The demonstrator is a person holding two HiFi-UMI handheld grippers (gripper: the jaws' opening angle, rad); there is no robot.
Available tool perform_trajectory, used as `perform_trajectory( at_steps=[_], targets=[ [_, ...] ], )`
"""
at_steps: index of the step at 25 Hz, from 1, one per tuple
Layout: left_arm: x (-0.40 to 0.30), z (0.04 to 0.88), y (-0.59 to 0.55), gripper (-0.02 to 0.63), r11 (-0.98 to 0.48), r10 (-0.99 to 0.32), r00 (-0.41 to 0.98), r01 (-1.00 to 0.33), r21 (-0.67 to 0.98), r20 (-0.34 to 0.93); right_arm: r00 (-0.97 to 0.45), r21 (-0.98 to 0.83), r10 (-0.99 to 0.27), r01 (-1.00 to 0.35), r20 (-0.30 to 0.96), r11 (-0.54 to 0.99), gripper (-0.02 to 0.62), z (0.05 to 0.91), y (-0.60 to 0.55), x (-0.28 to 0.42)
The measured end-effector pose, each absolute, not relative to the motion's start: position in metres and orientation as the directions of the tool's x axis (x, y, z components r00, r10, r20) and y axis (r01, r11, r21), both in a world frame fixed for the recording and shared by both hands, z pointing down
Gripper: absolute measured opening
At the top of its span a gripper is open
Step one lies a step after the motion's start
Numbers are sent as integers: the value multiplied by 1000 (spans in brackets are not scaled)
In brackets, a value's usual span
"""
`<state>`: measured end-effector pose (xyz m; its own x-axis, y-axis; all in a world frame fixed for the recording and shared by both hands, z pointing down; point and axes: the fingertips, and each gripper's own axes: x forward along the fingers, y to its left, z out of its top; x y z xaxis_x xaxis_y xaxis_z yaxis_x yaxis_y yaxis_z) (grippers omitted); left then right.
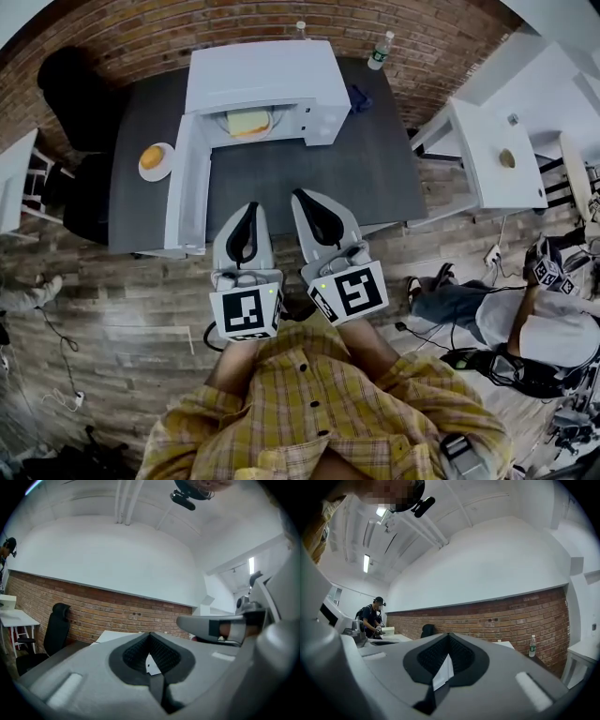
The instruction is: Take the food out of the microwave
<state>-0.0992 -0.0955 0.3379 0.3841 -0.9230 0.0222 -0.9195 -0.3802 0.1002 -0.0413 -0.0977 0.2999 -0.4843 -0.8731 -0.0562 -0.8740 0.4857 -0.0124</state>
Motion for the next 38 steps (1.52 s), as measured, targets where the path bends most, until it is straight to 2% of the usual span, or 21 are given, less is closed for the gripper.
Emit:
perform_trajectory(
  at_steps=[21,38],
  targets=[
    [-103,341,-157,0,-350,-935,353,-932,98,24,-495,12,-867,-869,-63,495,3,299,-162,-49],
    [-94,374,-239,0,-266,-954,281,-955,135,108,-535,-15,-845,-844,-11,536,3,335,-227,-24]
  ],
)
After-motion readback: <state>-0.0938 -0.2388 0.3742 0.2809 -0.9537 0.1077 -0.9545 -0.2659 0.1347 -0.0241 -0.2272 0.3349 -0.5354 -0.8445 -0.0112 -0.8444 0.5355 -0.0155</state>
